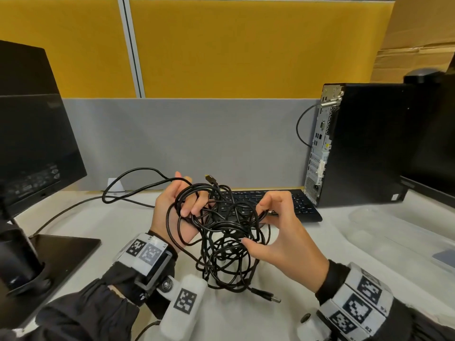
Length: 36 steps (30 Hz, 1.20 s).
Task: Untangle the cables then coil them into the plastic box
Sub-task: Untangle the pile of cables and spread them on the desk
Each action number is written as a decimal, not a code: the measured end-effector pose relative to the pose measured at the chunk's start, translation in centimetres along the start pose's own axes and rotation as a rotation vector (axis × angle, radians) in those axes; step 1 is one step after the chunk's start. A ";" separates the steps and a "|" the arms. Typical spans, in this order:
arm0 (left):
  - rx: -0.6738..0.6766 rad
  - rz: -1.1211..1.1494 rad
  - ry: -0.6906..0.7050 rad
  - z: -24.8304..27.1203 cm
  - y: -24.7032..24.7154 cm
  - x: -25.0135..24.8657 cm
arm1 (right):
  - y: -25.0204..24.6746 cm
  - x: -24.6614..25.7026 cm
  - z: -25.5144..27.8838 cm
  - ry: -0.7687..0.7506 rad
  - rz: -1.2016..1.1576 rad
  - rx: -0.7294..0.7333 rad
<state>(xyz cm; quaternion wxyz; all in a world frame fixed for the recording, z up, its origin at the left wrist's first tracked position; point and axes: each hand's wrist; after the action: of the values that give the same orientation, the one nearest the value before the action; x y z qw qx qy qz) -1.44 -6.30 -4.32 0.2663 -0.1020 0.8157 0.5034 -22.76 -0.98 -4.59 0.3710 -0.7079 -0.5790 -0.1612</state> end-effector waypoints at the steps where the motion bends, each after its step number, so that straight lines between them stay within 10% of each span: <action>1: 0.033 0.048 -0.017 0.0 0.1 -0.1 | 0.0 0.0 0.0 -0.026 0.025 -0.010; 8: -0.086 0.015 0.077 0.0 0.4 -0.3 | -0.8 0.1 -0.2 -0.009 0.045 -0.019; 14: -0.277 -0.016 0.206 0.0 0.3 -0.4 | -1.1 -0.1 -0.8 0.599 -0.200 0.401; 36: -0.474 -0.541 0.179 1.1 2.6 -1.5 | -0.6 -0.8 -2.2 0.853 -0.751 -0.076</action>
<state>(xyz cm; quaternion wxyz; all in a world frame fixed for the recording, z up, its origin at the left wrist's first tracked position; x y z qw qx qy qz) -0.92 -4.28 -1.89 0.2862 -0.4164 0.6401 0.5788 -23.04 -3.05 -3.42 0.4638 -0.3386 -0.5836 -0.5741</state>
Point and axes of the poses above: each hand's wrist, its own z-axis away from the middle knuckle, its own y-axis out of the palm, x = y × z, and after that the axes turned 7 degrees about -x, right-handed
